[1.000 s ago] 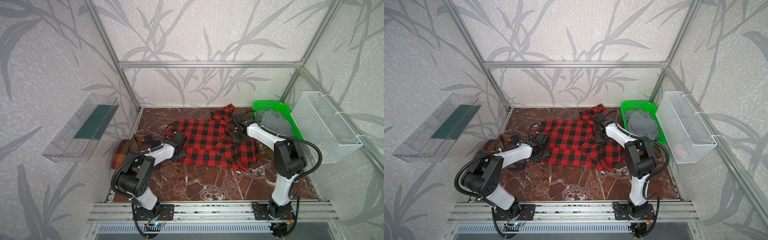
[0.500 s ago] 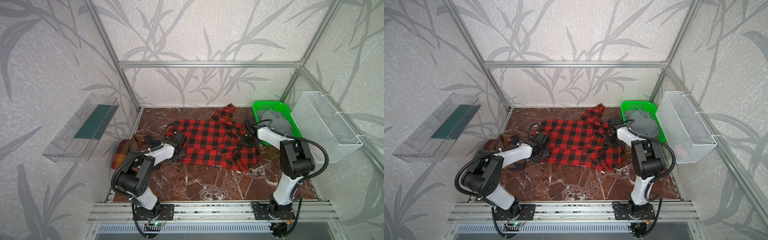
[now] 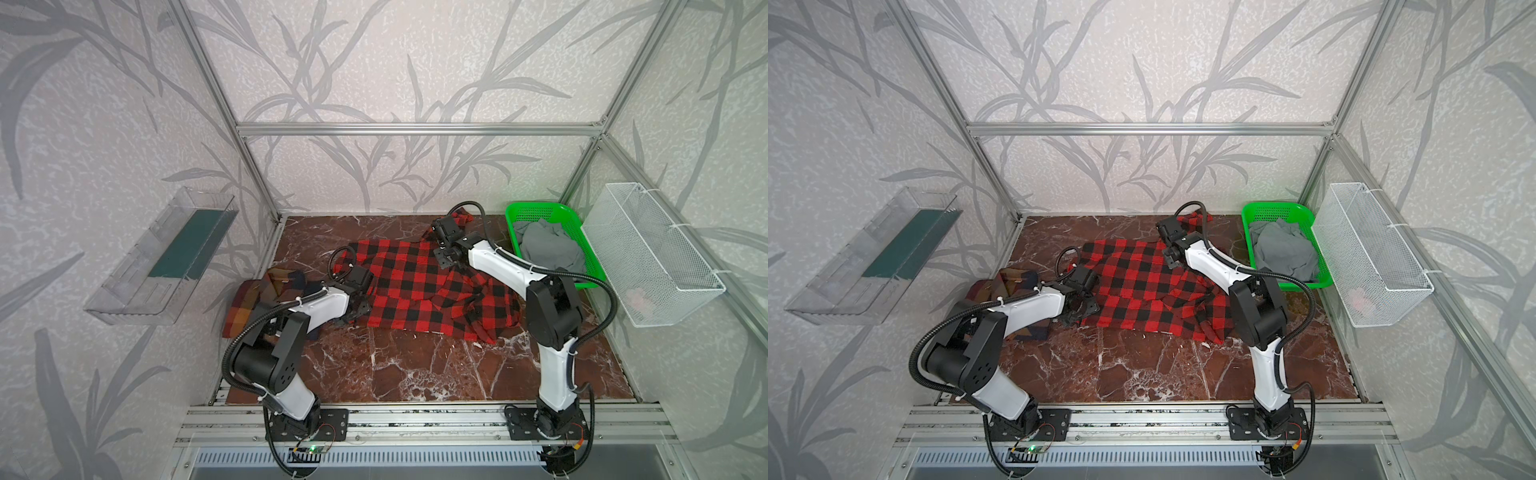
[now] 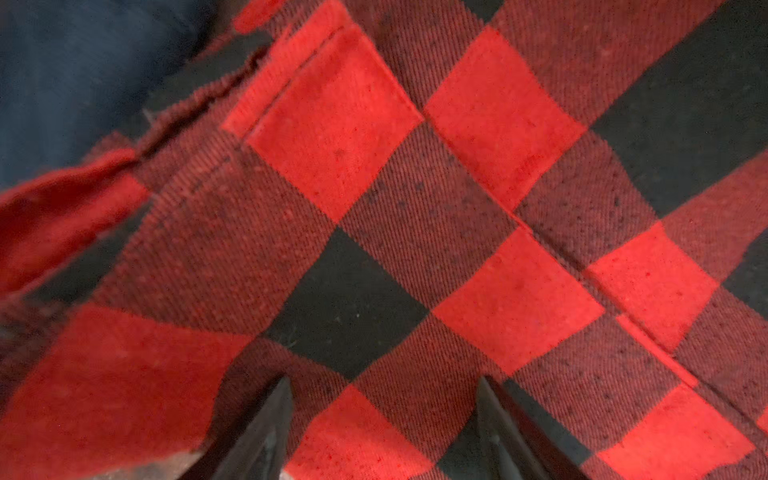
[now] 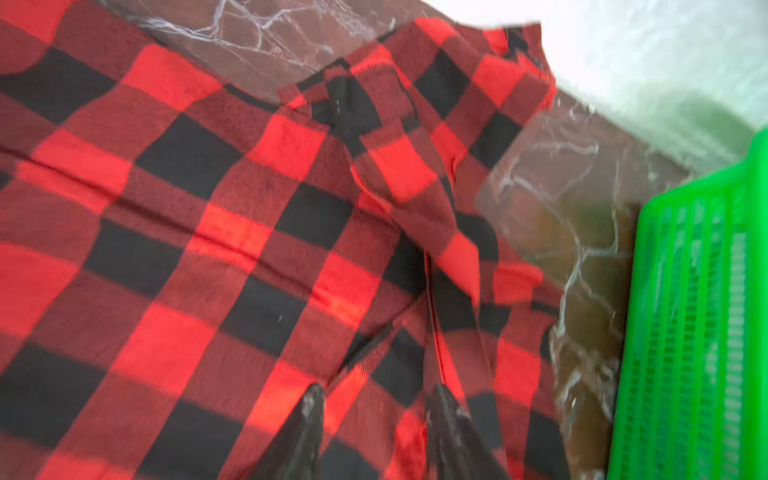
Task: Fold and stack the long sleeve shirts
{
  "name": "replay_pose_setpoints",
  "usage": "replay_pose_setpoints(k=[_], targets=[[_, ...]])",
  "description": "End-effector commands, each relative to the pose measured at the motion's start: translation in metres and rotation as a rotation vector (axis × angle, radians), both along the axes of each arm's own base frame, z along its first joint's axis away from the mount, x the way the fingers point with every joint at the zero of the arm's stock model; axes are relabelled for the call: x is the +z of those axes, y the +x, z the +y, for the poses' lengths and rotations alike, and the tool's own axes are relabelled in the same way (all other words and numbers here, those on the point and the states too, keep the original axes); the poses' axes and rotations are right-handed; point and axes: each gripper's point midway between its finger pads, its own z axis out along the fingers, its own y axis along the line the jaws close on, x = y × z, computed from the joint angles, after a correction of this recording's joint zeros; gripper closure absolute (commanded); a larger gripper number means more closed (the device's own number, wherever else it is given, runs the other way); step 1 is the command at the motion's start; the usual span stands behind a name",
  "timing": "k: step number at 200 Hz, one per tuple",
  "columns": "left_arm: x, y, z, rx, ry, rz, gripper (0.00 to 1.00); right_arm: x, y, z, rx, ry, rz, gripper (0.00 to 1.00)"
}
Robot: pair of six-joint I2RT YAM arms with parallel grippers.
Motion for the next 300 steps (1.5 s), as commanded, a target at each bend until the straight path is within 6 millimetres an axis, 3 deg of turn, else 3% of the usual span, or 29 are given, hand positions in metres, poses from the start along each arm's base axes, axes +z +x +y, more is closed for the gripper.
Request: replay_pose_setpoints(k=[1, 77, 131, 198, 220, 257, 300], targets=[[-0.026, -0.039, 0.017, 0.033, 0.051, 0.173, 0.28, -0.003, 0.026, -0.006, 0.036, -0.116, -0.070, 0.56], [-0.028, -0.042, 0.023, 0.036, 0.075, 0.186, 0.28, -0.027, 0.084, 0.011, 0.090, -0.306, -0.123, 0.55], [-0.031, -0.043, 0.026, 0.041, 0.090, 0.203, 0.28, -0.040, 0.108, 0.015, 0.094, -0.313, -0.102, 0.59], [-0.028, -0.043, 0.028, 0.046, 0.088, 0.202, 0.28, -0.055, 0.101, 0.027, 0.103, -0.160, -0.015, 0.61], [-0.027, -0.041, 0.026, 0.046, 0.080, 0.196, 0.28, -0.063, 0.100, 0.021, 0.083, -0.139, 0.033, 0.62], [-0.026, -0.042, 0.026, 0.044, 0.079, 0.195, 0.28, -0.070, 0.100, 0.004, 0.015, -0.037, 0.113, 0.80], [-0.025, -0.044, 0.027, 0.045, 0.079, 0.196, 0.28, -0.067, 0.098, 0.004, 0.017, 0.030, 0.140, 0.98]])
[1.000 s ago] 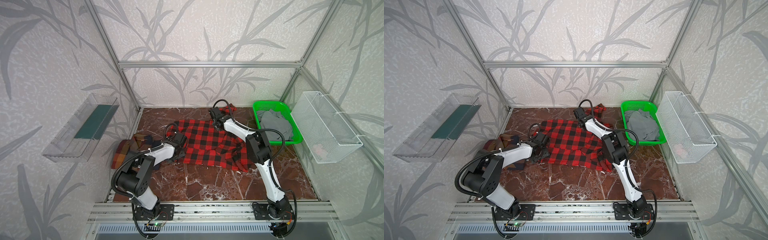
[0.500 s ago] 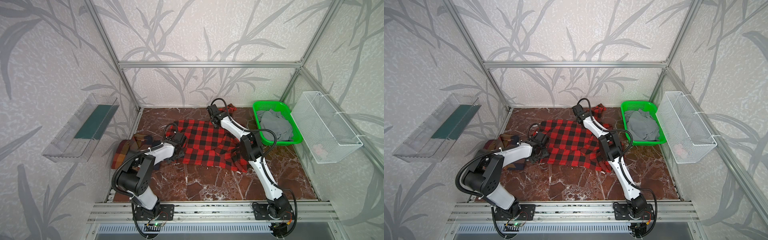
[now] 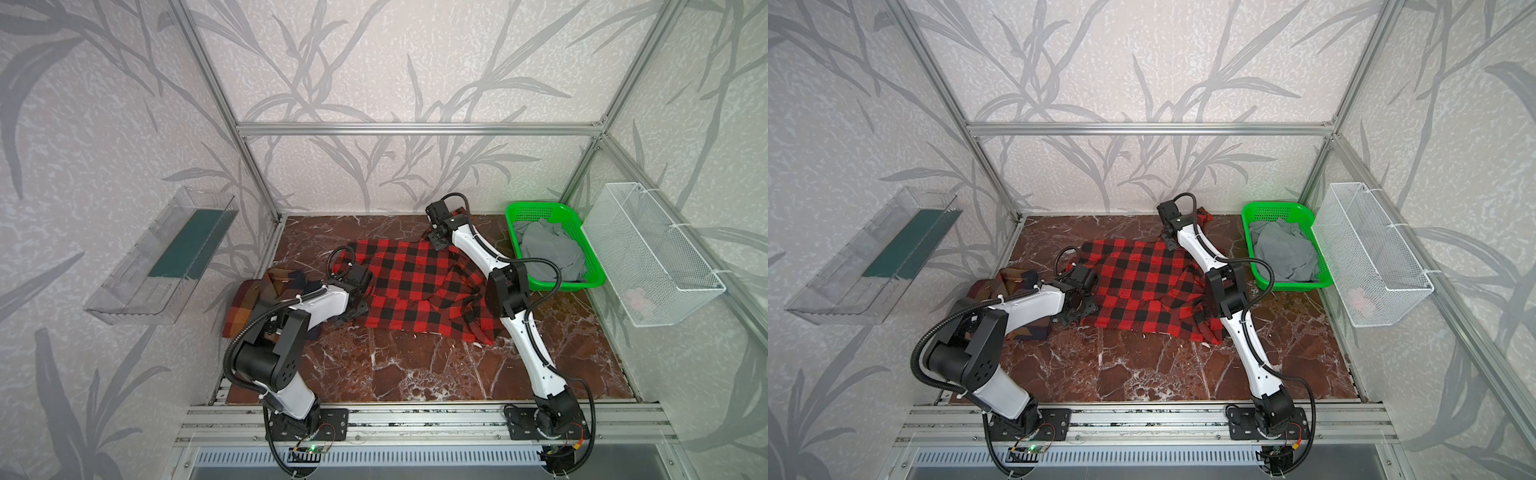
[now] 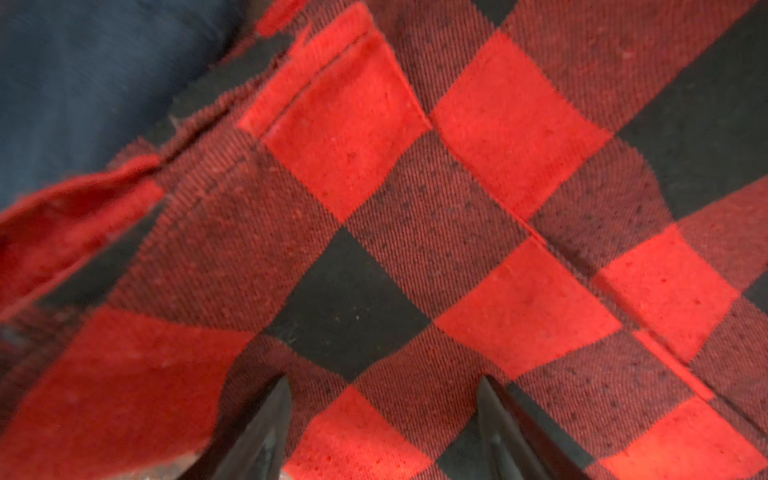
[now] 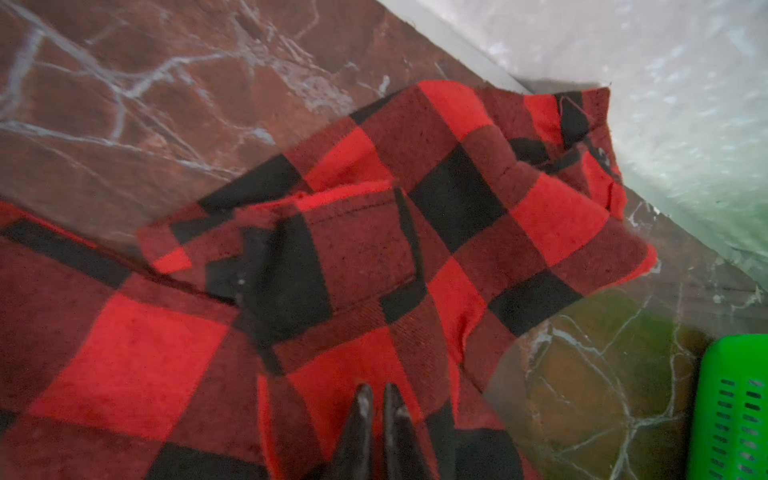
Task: Fold and stack the long sleeve shirts
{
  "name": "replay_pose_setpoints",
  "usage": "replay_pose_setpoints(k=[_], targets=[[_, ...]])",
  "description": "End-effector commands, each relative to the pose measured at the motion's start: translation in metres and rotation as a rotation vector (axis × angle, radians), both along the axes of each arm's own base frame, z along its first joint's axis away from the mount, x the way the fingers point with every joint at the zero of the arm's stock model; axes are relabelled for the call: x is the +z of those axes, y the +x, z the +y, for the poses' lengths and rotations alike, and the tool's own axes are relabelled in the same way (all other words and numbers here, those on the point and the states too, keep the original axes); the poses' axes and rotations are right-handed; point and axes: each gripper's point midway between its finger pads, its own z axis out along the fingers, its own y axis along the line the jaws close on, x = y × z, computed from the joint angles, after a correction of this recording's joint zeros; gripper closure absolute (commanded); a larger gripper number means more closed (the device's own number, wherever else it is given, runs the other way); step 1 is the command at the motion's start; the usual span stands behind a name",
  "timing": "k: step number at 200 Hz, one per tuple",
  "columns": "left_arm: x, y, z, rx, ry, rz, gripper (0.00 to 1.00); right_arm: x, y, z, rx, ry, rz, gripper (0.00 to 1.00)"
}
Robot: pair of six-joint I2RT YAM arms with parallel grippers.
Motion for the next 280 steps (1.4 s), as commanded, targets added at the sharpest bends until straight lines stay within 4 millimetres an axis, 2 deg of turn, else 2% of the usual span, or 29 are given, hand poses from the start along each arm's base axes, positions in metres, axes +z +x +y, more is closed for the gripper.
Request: replay_pose_setpoints(k=[1, 14, 25, 34, 49, 65, 105, 140, 177, 204, 235, 260, 280], targets=[[-0.024, -0.042, 0.018, 0.030, 0.046, 0.168, 0.28, -0.009, -0.010, 0.003, -0.005, 0.048, 0.066, 0.98], [-0.022, -0.042, 0.019, 0.029, 0.050, 0.166, 0.28, 0.000, -0.010, 0.002, -0.016, 0.054, 0.057, 0.99], [-0.020, -0.042, 0.019, 0.030, 0.048, 0.159, 0.28, 0.009, -0.011, 0.003, -0.015, 0.074, 0.048, 0.97], [-0.019, -0.042, 0.019, 0.031, 0.046, 0.153, 0.28, 0.022, -0.013, 0.010, -0.004, 0.113, 0.040, 0.89], [-0.017, -0.041, 0.019, 0.029, 0.041, 0.145, 0.28, 0.039, -0.016, 0.017, 0.018, 0.163, 0.028, 0.70], [-0.016, -0.041, 0.018, 0.028, 0.039, 0.142, 0.27, 0.050, -0.018, 0.021, 0.024, 0.183, 0.008, 0.62], [-0.019, -0.042, 0.018, 0.028, 0.039, 0.151, 0.27, 0.037, -0.023, 0.017, 0.029, 0.127, 0.035, 0.58], [-0.019, -0.042, 0.018, 0.026, 0.040, 0.151, 0.27, 0.020, -0.033, 0.024, 0.072, 0.091, 0.081, 0.57], [-0.020, -0.041, 0.018, 0.025, 0.041, 0.152, 0.27, -0.004, -0.036, 0.016, 0.059, 0.023, 0.112, 0.57], [-0.020, -0.041, 0.019, 0.025, 0.044, 0.153, 0.27, -0.011, -0.032, 0.009, 0.061, -0.036, 0.099, 0.58], [-0.021, -0.041, 0.019, 0.025, 0.045, 0.155, 0.27, -0.018, -0.034, 0.012, 0.087, -0.036, 0.120, 0.63], [-0.021, -0.041, 0.018, 0.024, 0.042, 0.155, 0.27, -0.029, -0.039, 0.015, 0.092, -0.023, 0.160, 0.75], [-0.020, -0.041, 0.018, 0.024, 0.041, 0.154, 0.27, -0.026, -0.040, 0.017, 0.091, -0.008, 0.162, 0.87]])
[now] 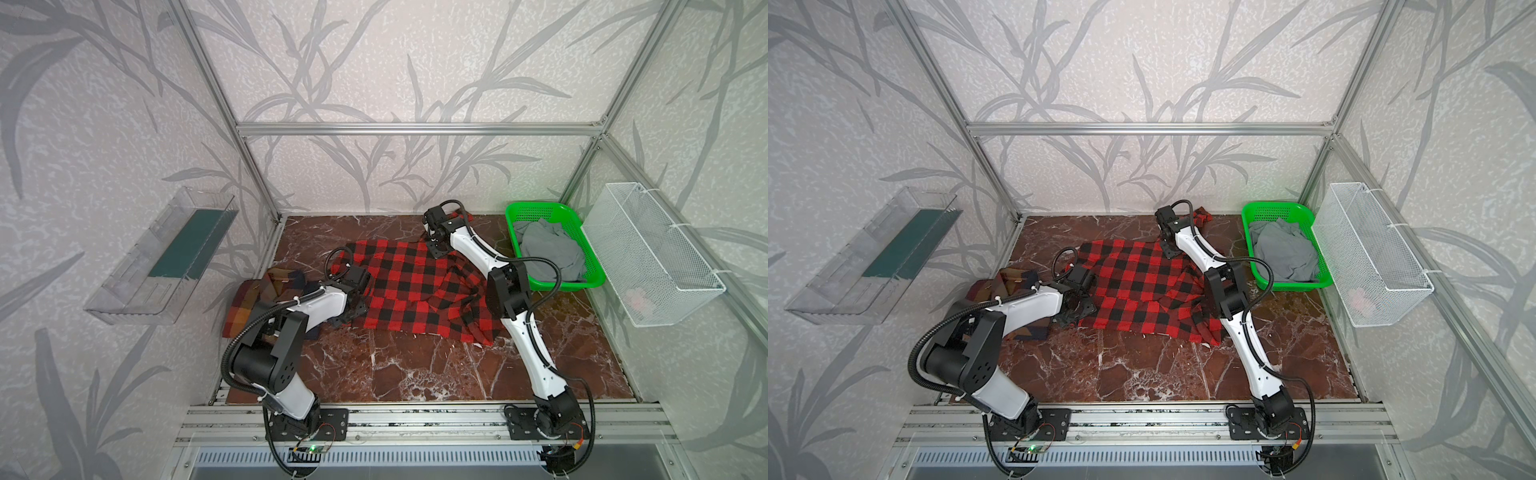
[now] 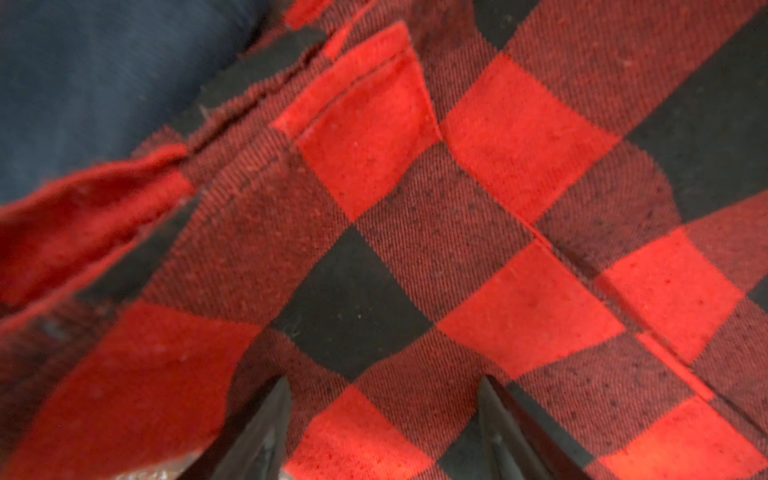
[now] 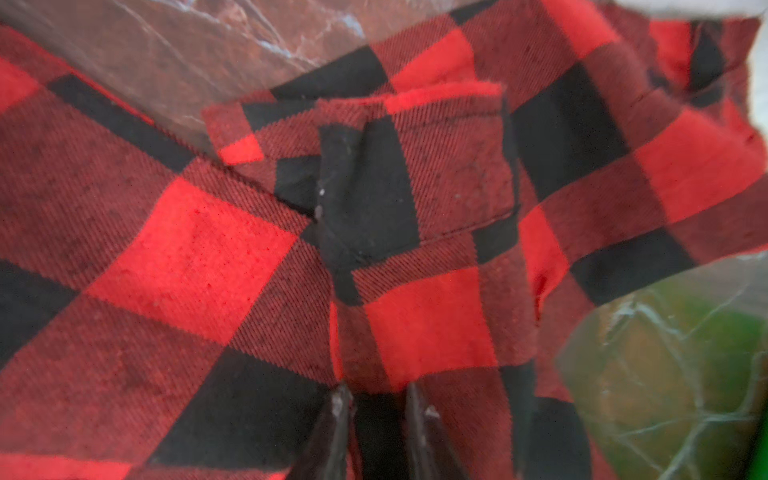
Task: Fold and stack the long sleeve shirts
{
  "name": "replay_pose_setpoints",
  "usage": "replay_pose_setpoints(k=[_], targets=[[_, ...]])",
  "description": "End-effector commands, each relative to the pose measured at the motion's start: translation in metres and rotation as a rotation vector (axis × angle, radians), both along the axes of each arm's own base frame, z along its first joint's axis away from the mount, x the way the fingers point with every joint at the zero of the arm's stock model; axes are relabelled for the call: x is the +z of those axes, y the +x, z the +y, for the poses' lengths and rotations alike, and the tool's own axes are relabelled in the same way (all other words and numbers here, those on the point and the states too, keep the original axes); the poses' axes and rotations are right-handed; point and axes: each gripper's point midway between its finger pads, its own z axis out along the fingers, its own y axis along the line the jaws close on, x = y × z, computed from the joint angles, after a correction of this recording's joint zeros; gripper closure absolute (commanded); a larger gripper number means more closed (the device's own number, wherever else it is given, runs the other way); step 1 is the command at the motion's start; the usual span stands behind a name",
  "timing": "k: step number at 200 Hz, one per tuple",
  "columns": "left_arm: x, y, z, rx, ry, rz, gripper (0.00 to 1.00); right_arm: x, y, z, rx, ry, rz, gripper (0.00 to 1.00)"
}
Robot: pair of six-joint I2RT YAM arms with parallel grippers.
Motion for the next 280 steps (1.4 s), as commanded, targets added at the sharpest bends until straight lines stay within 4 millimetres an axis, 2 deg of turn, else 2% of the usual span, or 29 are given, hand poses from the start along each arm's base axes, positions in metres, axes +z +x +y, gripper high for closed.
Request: replay_pose_setpoints(k=[1, 19, 34, 68, 88, 104, 125, 147, 173, 192, 213, 246, 268, 280], targets=[[-0.020, -0.037, 0.014, 0.014, 0.043, 0.150, 0.27, -0.006, -0.007, 0.003, 0.011, 0.003, 0.040, 0.88], [-0.019, -0.036, 0.014, 0.015, 0.043, 0.147, 0.27, 0.011, -0.005, 0.006, 0.006, 0.032, 0.016, 1.00], [-0.019, -0.036, 0.014, 0.015, 0.044, 0.144, 0.27, 0.033, -0.004, 0.009, -0.003, 0.064, -0.010, 1.00], [-0.019, -0.035, 0.014, 0.016, 0.039, 0.140, 0.27, 0.105, -0.010, 0.023, 0.010, 0.231, -0.072, 1.00], [-0.017, -0.034, 0.013, 0.017, 0.035, 0.135, 0.27, 0.135, -0.018, 0.029, 0.016, 0.353, -0.068, 1.00], [-0.013, -0.032, 0.013, 0.017, 0.031, 0.125, 0.27, 0.152, -0.025, 0.033, 0.020, 0.452, -0.046, 1.00], [-0.003, -0.028, 0.011, 0.010, 0.017, 0.093, 0.25, 0.163, -0.033, 0.038, 0.033, 0.589, 0.016, 1.00], [0.012, -0.021, 0.005, -0.008, -0.012, 0.054, 0.23, 0.175, -0.044, 0.047, 0.060, 0.825, 0.138, 1.00], [0.038, -0.007, -0.005, -0.051, -0.056, -0.018, 0.22, 0.185, -0.049, 0.050, 0.085, 1.010, 0.175, 1.00], [0.063, 0.010, -0.023, -0.123, -0.127, -0.107, 0.21, 0.194, -0.052, 0.048, 0.101, 1.122, 0.193, 1.00], [0.098, 0.034, -0.048, -0.224, -0.220, -0.255, 0.20, 0.198, -0.055, 0.046, 0.118, 1.192, 0.207, 1.00], [0.156, 0.083, -0.093, -0.411, -0.356, -0.556, 0.19, 0.200, -0.061, 0.046, 0.146, 1.252, 0.223, 1.00], [0.185, 0.113, -0.122, -0.542, -0.418, -0.712, 0.19, 0.208, -0.066, 0.045, 0.163, 1.277, 0.209, 1.00], [0.197, 0.125, -0.144, -0.630, -0.491, -0.768, 0.19, 0.213, -0.069, 0.045, 0.173, 1.292, 0.201, 1.00]])
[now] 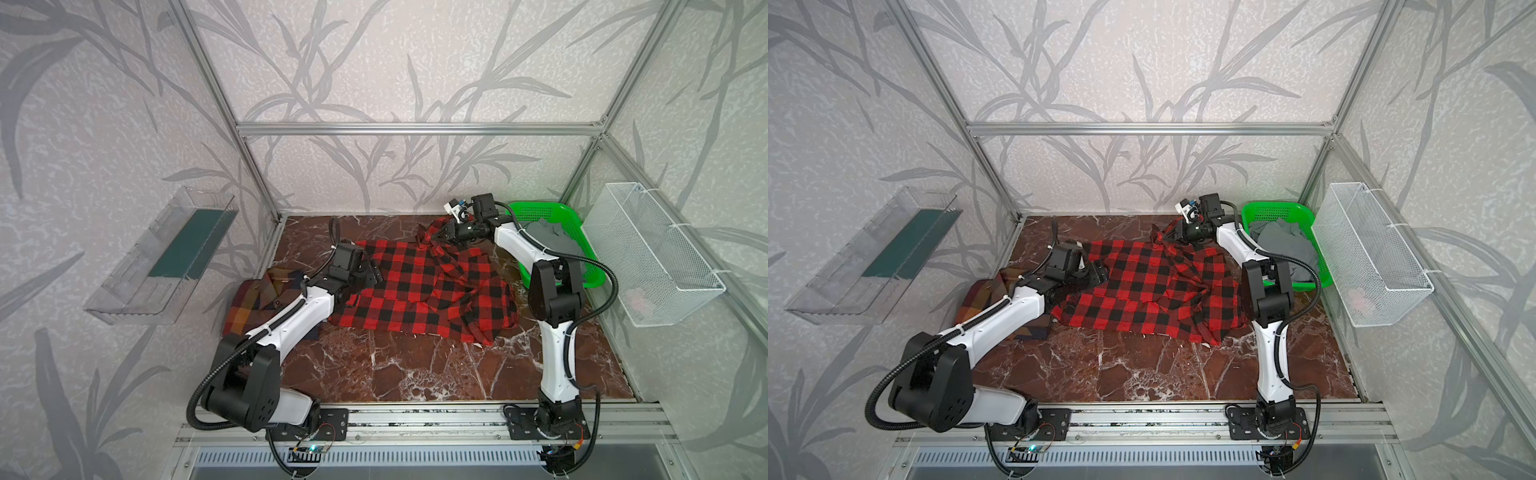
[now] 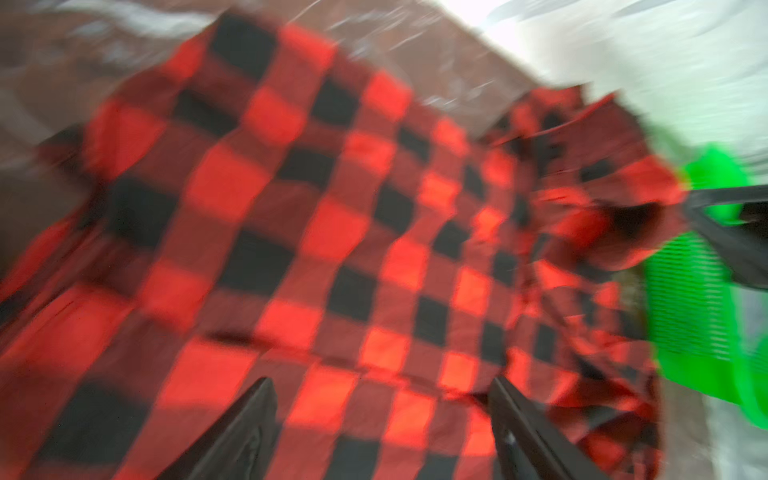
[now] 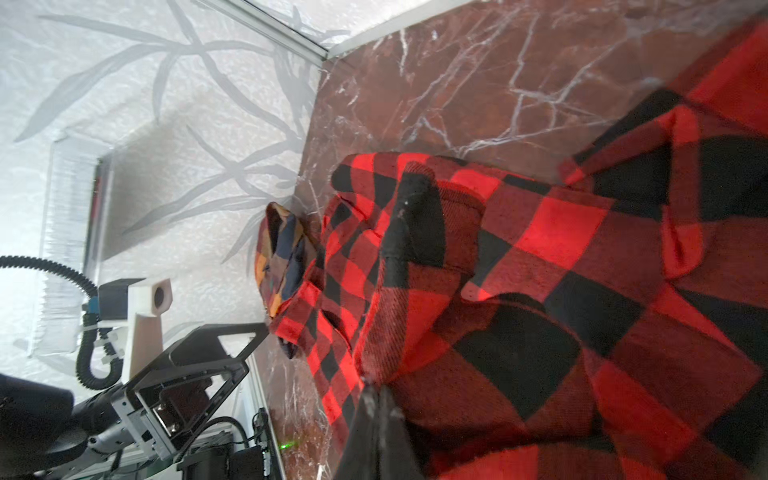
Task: Fold and stack the long sleeve shirts
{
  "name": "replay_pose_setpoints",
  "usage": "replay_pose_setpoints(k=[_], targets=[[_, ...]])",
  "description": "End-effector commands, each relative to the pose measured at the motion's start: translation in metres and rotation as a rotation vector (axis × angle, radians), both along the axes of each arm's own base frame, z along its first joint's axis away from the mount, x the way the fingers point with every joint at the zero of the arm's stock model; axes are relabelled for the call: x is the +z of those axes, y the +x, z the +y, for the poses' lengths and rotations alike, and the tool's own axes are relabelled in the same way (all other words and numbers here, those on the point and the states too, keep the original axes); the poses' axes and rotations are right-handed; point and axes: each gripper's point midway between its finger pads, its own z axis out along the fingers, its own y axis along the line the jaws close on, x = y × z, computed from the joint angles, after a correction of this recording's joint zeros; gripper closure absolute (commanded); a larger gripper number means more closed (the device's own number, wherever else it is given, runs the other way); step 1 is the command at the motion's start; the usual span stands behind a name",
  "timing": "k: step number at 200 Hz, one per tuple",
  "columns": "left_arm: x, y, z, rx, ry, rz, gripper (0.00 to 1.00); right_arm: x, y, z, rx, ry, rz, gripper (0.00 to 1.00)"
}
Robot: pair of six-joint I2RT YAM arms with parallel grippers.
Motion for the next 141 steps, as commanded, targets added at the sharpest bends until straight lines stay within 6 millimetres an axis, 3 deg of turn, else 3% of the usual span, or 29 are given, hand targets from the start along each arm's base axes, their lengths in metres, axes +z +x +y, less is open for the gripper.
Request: replay_pose_setpoints(k=[1, 26, 78, 108, 141], targets=[[0.057, 0.038, -0.053, -0.228, -0.131, -0.268, 0.19, 0.067, -0.008, 0.002, 0.035, 0.111, -0.139, 1.00], [0.073, 0.050, -0.091, -0.420, -0.219, -0.390, 0.22, 0.079, -0.013, -0.002, 0.039, 0.153, -0.145, 1.00], [0.091, 0.066, -0.121, -0.571, -0.345, -0.574, 0.22, 0.091, -0.025, -0.003, 0.057, 0.199, -0.162, 1.00], [0.103, 0.064, -0.124, -0.566, -0.477, -0.654, 0.22, 0.093, -0.028, -0.002, 0.070, 0.205, -0.163, 1.00], [0.095, 0.067, -0.123, -0.546, -0.543, -0.656, 0.19, 0.101, -0.031, -0.001, 0.083, 0.234, -0.172, 1.00]])
